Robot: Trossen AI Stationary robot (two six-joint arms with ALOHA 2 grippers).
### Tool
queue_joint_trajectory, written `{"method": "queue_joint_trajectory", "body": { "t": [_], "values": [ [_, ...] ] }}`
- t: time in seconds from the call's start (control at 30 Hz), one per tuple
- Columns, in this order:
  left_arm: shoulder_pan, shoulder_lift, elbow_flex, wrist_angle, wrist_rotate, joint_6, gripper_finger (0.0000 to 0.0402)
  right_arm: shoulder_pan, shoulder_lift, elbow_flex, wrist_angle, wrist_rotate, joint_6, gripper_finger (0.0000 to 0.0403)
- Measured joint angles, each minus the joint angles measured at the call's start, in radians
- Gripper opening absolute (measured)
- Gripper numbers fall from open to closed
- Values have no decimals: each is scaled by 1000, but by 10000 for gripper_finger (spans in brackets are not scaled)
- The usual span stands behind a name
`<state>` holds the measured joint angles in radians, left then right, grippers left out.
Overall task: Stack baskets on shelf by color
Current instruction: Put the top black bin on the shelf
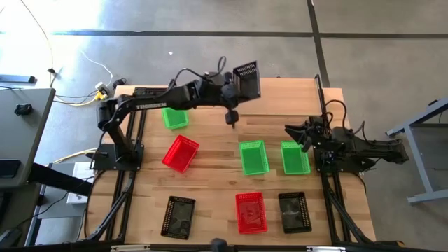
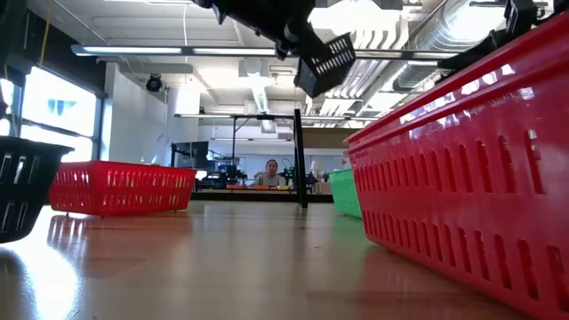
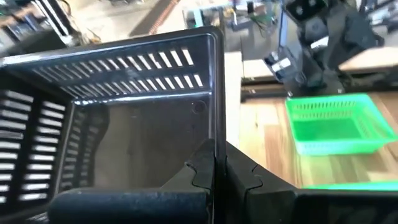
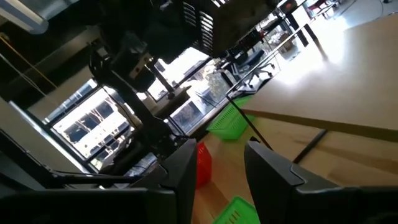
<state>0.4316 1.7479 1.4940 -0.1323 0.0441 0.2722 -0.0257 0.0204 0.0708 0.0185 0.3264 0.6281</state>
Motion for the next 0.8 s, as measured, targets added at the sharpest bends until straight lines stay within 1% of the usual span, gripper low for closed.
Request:
{"method": "queue_joint_trajectory", "body": {
  "t": [0.13, 0.2, 0.37, 0.53, 0.8],
  "values": [
    [-9, 44, 0, -8, -11, 0, 0, 0, 0, 0, -35, 0, 0, 119],
    [-9, 62, 0, -14, -27, 1, 0, 0, 0, 0, -38, 0, 0, 119],
    [-9, 95, 0, -46, -30, 13, 0, 0, 0, 0, -38, 0, 0, 119],
    [-9, 97, 0, -104, -32, 75, 0, 0, 0, 0, -39, 0, 0, 119],
    [-7, 97, 0, -167, -33, 98, 0, 0, 0, 0, -47, 0, 0, 119]
  ]
}}
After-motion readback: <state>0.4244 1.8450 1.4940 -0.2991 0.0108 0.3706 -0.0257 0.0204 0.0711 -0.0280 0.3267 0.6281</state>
